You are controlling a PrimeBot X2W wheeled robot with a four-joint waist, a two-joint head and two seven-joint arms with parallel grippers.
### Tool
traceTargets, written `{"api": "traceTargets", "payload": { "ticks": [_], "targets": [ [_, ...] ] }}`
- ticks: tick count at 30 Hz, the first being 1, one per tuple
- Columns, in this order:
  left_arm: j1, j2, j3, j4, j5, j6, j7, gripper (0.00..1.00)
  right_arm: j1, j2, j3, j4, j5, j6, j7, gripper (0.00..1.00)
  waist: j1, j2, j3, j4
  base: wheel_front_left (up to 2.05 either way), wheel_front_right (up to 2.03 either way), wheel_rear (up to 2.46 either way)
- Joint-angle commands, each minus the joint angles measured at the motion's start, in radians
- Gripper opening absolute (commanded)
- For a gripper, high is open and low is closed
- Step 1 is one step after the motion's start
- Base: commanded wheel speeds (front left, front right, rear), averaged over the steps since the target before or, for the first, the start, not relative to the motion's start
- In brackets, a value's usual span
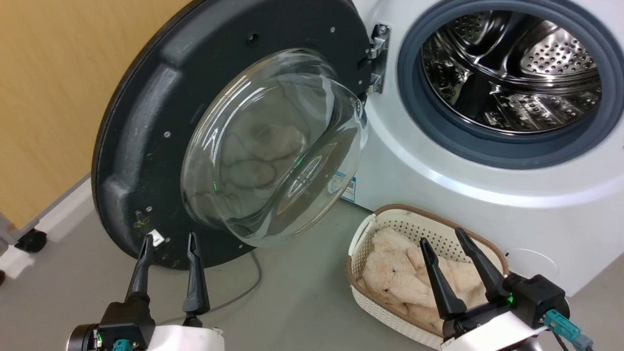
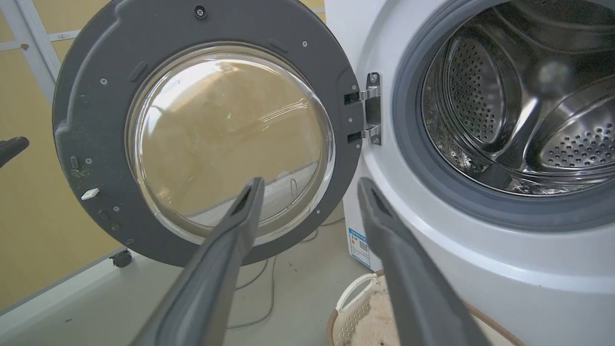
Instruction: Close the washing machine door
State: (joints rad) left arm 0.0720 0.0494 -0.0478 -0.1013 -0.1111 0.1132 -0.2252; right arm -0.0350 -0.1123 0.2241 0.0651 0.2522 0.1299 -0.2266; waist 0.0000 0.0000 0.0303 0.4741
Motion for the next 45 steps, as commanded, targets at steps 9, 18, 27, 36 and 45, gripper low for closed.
{"api": "traceTargets", "payload": {
  "ticks": [9,18,27,36,45],
  "targets": [
    [0.018,0.001,-0.005,-0.009,-0.017,0.018,-0.026,1.0,-0.025,-0.012,0.019,0.011,0.029,0.001,-0.024,1.0,0.0,0.0,0.005,0.04,0.0,0.0,0.0],
    [0.019,0.001,-0.006,-0.012,-0.025,0.024,-0.037,1.0,-0.026,-0.015,0.03,0.013,0.041,0.001,-0.035,1.0,0.0,0.0,0.008,0.062,0.0,0.0,0.0],
    [0.019,0.001,-0.007,-0.01,-0.029,0.025,-0.037,0.92,-0.026,-0.015,0.028,0.013,0.039,0.001,-0.035,1.0,0.0,0.0,0.011,0.062,0.0,0.0,0.0],
    [-0.023,0.021,0.085,-0.108,0.015,0.0,-0.037,0.0,-0.014,-0.017,0.011,0.0,0.031,0.001,-0.035,1.0,0.0,0.0,0.021,0.061,0.0,0.0,0.0],
    [-0.189,0.15,0.274,-0.042,-0.079,-0.113,-0.037,0.0,0.001,-0.03,-0.018,-0.02,0.015,0.001,-0.035,1.0,0.0,0.0,0.054,0.061,0.0,0.0,0.0]
  ]
}}
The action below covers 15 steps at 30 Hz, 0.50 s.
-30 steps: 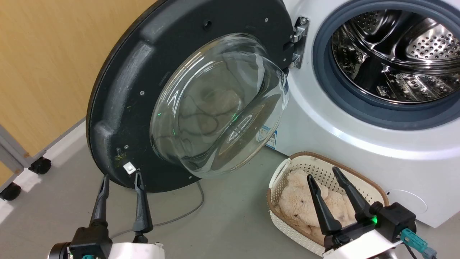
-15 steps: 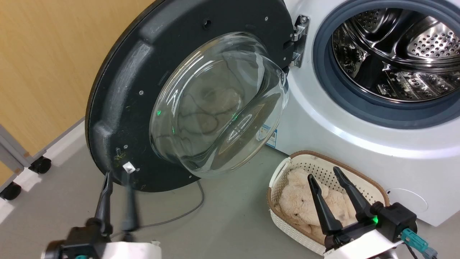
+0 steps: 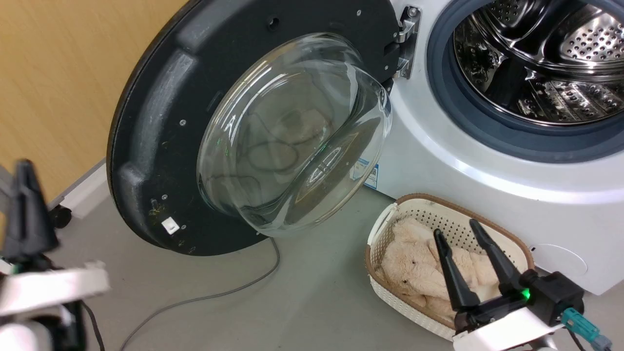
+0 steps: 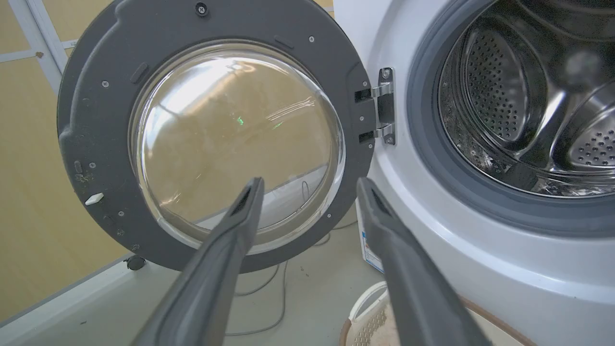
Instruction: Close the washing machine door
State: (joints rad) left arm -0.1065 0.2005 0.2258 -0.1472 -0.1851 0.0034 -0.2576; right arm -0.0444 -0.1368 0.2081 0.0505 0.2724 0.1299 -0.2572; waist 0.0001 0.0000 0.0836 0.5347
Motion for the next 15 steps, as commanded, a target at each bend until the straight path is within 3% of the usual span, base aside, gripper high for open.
{"api": "traceTargets", "payload": {
  "ticks": [1,8,15],
  "targets": [
    [-0.031,0.01,0.022,0.032,-0.032,-0.019,-0.004,0.0,0.013,-0.005,-0.005,-0.008,-0.006,0.001,-0.005,1.0,-0.0001,0.0,0.002,0.0,0.0,0.0,0.0],
    [-0.202,0.086,0.135,0.344,-0.284,-0.102,0.062,0.0,0.024,0.011,-0.006,-0.027,-0.023,0.001,-0.005,1.0,-0.0001,0.0,0.023,-0.015,0.0,0.0,0.0],
    [-0.331,0.09,0.221,0.613,-0.627,-0.128,0.279,0.0,0.015,0.0,0.0,-0.029,-0.027,0.001,-0.005,1.0,-0.0001,0.0,0.048,-0.049,0.0,0.0,0.0]
  ]
}}
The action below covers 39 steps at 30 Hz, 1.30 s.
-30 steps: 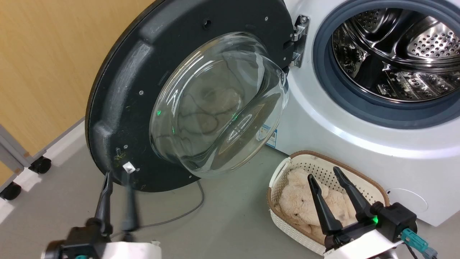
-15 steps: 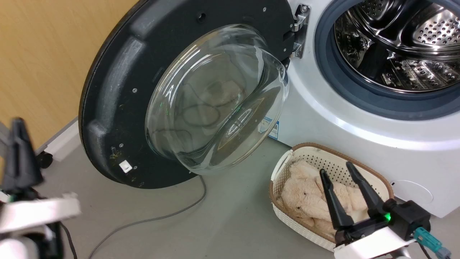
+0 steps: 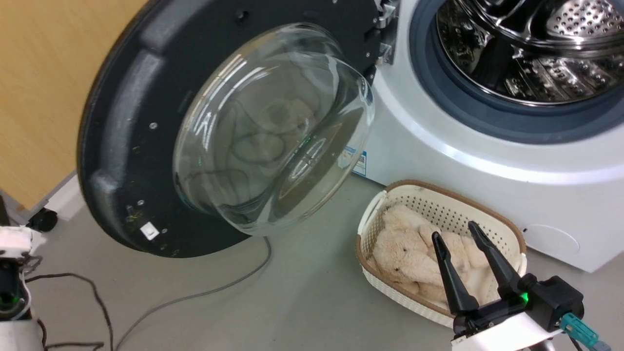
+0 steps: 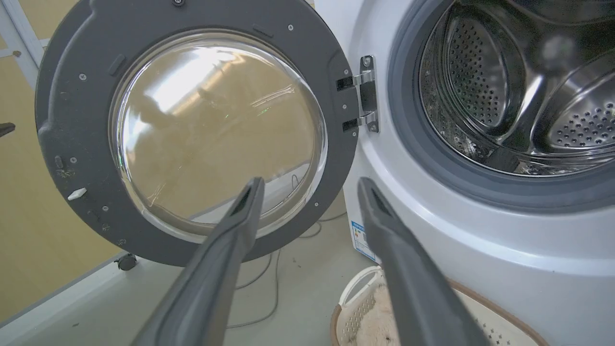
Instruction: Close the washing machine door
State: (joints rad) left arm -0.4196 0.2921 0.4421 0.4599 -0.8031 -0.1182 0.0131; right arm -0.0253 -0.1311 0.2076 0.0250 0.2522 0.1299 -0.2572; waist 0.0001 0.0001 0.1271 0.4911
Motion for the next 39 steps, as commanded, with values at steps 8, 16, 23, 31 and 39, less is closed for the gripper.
{"api": "traceTargets", "payload": {
  "ticks": [8,16,23,31,39],
  "targets": [
    [-0.129,-0.019,0.118,0.207,-0.311,0.001,0.27,0.0,-0.012,-0.017,0.005,-0.002,-0.006,0.001,-0.005,1.0,-0.0001,-0.0001,0.015,-0.024,0.0,0.0,0.0],
    [-0.118,-0.03,0.092,0.199,-0.425,-0.009,0.496,0.0,-0.014,-0.011,0.007,0.005,-0.004,0.001,-0.005,1.0,-0.0001,-0.0001,0.004,-0.032,0.0,0.0,0.0],
    [-0.02,-0.059,0.014,0.069,-0.494,-0.012,0.715,0.0,-0.003,0.001,0.004,0.013,0.001,0.001,-0.005,1.0,-0.0001,-0.0001,-0.027,-0.041,0.0,0.0,0.0],
    [0.142,-0.11,-0.063,-0.16,-0.562,-0.003,0.923,0.0,0.014,0.022,-0.04,0.009,-0.002,0.001,-0.005,1.0,-0.0001,-0.0001,-0.07,-0.064,0.0,0.0,0.0],
    [0.294,-0.197,-0.147,-0.367,-0.586,0.051,1.008,0.0,0.027,0.037,-0.071,0.004,-0.004,0.001,-0.005,1.0,-0.0001,-0.0001,-0.088,-0.133,0.0,0.0,0.0]
  ]
}}
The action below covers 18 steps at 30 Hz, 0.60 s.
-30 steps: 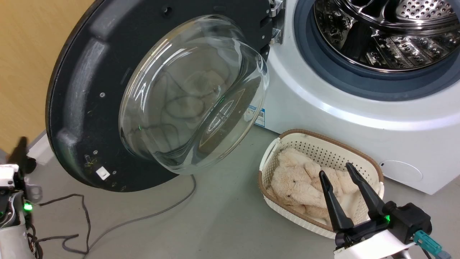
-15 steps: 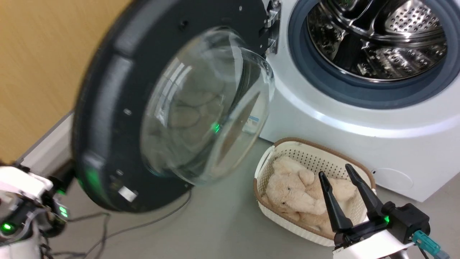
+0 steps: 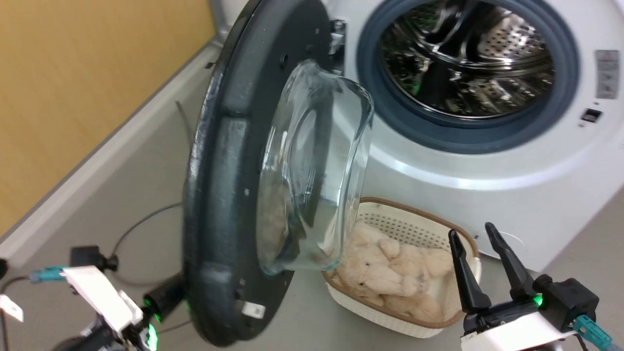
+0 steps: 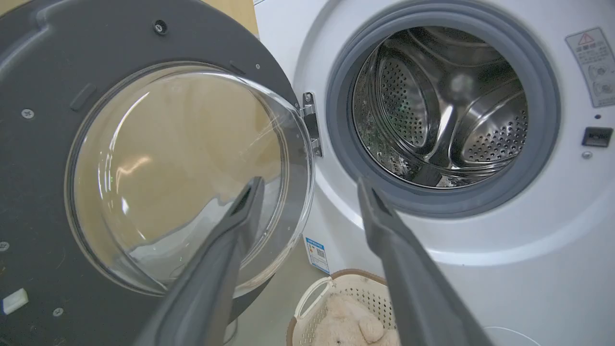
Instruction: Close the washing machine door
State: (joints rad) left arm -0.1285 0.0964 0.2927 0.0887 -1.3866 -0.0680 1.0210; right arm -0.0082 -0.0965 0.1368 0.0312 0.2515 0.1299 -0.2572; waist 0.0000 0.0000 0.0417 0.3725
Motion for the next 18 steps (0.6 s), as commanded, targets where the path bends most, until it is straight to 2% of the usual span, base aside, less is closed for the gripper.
{"api": "traceTargets", "payload": {
  "ticks": [1,6,10,18],
  "targets": [
    [0.021,-0.009,-0.01,-0.016,-0.008,0.005,0.008,0.0,0.011,0.005,-0.003,-0.003,-0.004,0.001,-0.005,1.0,0.0,0.0,-0.003,-0.026,0.0,0.0,0.0],
    [0.084,-0.037,-0.082,-0.088,-0.034,0.028,0.003,0.0,0.019,0.008,-0.022,-0.007,-0.008,0.001,-0.005,1.0,0.0,0.0,0.002,-0.09,0.0,0.0,0.0],
    [0.129,-0.044,-0.187,-0.122,-0.05,0.019,-0.021,0.0,0.011,0.007,-0.028,-0.011,-0.008,0.001,-0.005,1.0,0.0,0.0,0.017,-0.157,0.0,0.0,0.0],
    [0.131,-0.046,-0.371,-0.074,-0.11,-0.019,-0.221,0.0,-0.016,0.008,-0.021,-0.017,-0.008,0.001,-0.005,1.0,0.0,0.0,0.066,-0.331,0.0,0.0,0.0]
  ]
}}
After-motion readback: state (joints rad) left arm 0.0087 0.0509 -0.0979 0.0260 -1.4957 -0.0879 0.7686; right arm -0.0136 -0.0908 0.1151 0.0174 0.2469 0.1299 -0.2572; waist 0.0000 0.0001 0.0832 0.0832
